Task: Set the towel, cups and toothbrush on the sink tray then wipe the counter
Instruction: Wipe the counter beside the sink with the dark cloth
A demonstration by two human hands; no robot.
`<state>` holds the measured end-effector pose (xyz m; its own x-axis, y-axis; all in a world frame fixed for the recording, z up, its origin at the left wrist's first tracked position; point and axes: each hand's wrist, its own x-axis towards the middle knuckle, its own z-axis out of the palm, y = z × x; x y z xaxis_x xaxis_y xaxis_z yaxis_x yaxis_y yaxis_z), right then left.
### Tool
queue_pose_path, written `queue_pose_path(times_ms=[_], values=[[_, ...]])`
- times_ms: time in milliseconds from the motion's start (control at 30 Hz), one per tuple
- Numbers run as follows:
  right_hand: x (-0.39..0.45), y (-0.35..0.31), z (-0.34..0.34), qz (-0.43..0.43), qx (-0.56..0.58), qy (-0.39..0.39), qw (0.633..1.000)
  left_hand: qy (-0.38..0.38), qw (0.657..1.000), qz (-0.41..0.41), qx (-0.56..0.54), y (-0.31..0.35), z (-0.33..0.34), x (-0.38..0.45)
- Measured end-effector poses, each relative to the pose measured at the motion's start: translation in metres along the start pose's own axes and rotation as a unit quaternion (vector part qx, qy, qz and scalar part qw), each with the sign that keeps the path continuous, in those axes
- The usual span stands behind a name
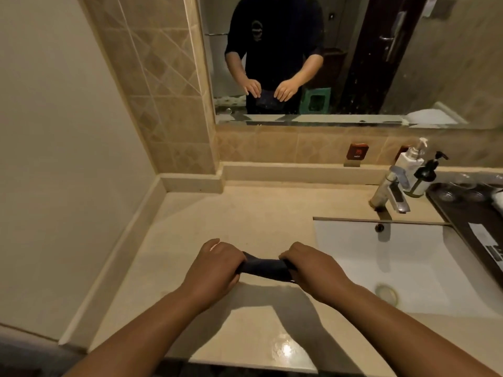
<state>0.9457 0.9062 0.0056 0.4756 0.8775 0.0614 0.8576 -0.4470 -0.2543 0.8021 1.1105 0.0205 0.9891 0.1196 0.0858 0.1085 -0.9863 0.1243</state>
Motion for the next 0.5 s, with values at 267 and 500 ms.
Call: queue_pose_path(times_ms=[267, 500], values=[[0.04, 0.029, 0.071, -0.006, -0.048, 0.045, 0.998, -0.039, 0.998, -0.05, 0.012, -0.022, 0.079, 0.031], [-0.018, 0.019, 0.13, 0.06, 0.008, -0.02, 0.998, -0.071, 0.997, -0.018, -0.035, -0.021, 0.133, -0.031]])
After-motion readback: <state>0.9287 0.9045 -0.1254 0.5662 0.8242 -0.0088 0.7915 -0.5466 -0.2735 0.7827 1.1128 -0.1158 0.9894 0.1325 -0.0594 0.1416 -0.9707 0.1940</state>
